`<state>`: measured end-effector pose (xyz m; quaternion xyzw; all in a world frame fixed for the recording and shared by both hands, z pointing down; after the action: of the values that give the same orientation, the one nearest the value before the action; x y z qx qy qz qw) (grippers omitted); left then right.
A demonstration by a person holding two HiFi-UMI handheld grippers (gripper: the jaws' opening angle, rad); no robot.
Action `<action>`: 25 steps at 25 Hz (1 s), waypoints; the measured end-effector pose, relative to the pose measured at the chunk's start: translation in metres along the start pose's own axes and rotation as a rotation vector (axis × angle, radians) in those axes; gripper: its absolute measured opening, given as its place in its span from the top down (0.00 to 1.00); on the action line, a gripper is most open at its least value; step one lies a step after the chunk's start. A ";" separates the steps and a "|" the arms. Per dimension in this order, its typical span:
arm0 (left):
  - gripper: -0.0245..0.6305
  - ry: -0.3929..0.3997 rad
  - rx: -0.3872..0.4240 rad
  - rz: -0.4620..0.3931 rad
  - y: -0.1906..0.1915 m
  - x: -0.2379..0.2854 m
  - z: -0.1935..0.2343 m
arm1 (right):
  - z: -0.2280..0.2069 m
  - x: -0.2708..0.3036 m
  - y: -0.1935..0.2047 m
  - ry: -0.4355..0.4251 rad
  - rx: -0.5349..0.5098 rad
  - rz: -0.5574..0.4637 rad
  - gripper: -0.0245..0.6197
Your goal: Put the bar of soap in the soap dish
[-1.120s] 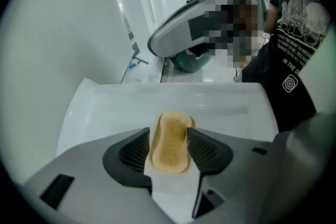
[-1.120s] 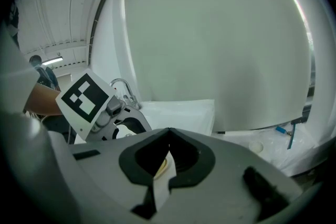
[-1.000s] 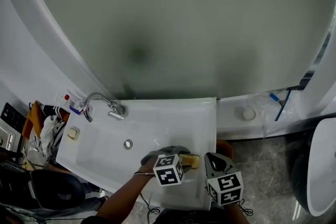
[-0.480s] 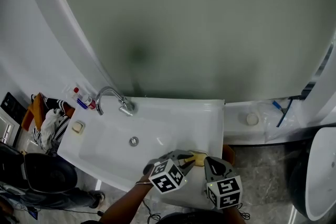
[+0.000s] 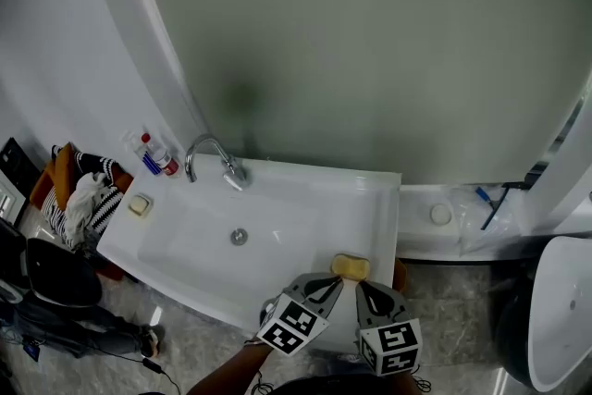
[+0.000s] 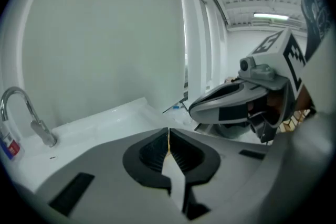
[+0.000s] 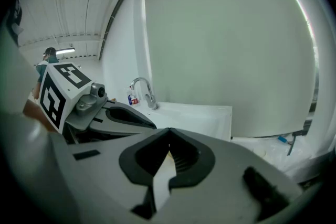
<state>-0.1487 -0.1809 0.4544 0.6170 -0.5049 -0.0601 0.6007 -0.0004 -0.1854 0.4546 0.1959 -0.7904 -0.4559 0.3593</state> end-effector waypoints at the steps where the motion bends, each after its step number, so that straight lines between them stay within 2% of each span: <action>1: 0.94 -0.010 -0.025 -0.011 0.002 -0.004 -0.004 | 0.004 -0.003 0.002 0.001 -0.005 -0.003 0.94; 9: 0.95 -0.055 -0.203 -0.109 0.004 -0.038 -0.034 | 0.028 -0.027 0.009 0.003 -0.012 -0.019 0.94; 19: 0.95 -0.177 -0.304 -0.141 0.008 -0.070 -0.064 | 0.052 -0.054 0.022 0.022 -0.038 -0.059 0.94; 25: 0.95 -0.197 -0.328 -0.149 0.007 -0.075 -0.071 | 0.057 -0.061 0.026 0.031 -0.045 -0.065 0.94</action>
<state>-0.1407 -0.0789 0.4399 0.5378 -0.4977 -0.2456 0.6347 -0.0019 -0.0999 0.4345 0.2203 -0.7674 -0.4820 0.3608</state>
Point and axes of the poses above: the fingertips, and each gripper's own axes: x forward along the fingers, z to its left, y out of its underside, the point moved 10 cm from there along -x, backward along the fingers, and after that the axes turned 13 degrees about x, right-handed, at the moved point
